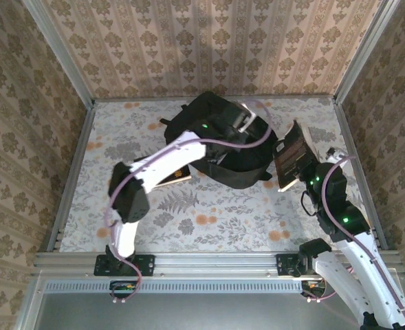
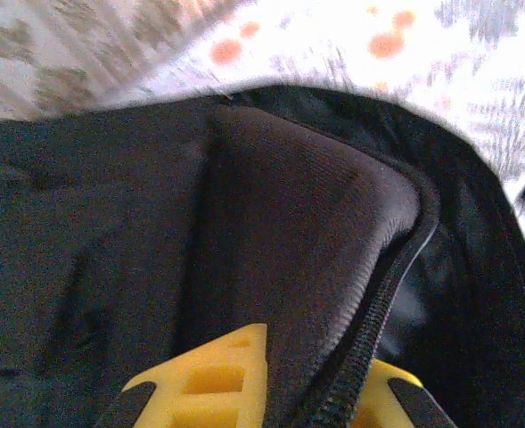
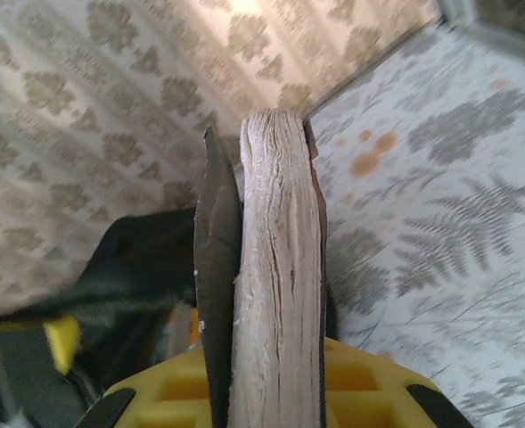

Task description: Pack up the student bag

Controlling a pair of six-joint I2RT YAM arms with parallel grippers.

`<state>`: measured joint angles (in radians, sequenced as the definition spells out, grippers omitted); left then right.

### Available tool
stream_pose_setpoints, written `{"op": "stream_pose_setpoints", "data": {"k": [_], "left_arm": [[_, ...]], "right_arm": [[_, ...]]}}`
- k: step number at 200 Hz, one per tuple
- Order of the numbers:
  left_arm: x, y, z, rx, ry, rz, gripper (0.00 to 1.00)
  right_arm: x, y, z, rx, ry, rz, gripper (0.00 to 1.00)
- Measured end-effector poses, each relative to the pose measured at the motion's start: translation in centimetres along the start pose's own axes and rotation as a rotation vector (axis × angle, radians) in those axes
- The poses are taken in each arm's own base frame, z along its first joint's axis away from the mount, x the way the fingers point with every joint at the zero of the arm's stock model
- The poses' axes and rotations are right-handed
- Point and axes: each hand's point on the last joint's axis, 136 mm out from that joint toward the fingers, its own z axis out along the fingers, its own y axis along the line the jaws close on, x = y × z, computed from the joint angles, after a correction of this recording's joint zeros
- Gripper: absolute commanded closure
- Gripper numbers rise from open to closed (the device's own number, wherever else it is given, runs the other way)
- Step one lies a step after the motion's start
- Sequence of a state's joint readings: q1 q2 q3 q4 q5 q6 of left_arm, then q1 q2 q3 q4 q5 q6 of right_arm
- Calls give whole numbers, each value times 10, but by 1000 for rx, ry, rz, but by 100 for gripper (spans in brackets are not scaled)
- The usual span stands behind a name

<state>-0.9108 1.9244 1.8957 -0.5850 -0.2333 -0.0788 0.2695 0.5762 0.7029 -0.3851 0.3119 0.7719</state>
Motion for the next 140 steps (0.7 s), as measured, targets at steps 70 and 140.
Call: {"op": "stream_pose_setpoints", "data": {"k": [70, 140], "left_arm": [[-9, 46, -70, 20, -65, -102, 100], [16, 28, -71, 119, -28, -143, 100]], "right_arm": [[81, 37, 30, -225, 375, 316, 100], [120, 50, 44, -301, 554, 596, 100]]}}
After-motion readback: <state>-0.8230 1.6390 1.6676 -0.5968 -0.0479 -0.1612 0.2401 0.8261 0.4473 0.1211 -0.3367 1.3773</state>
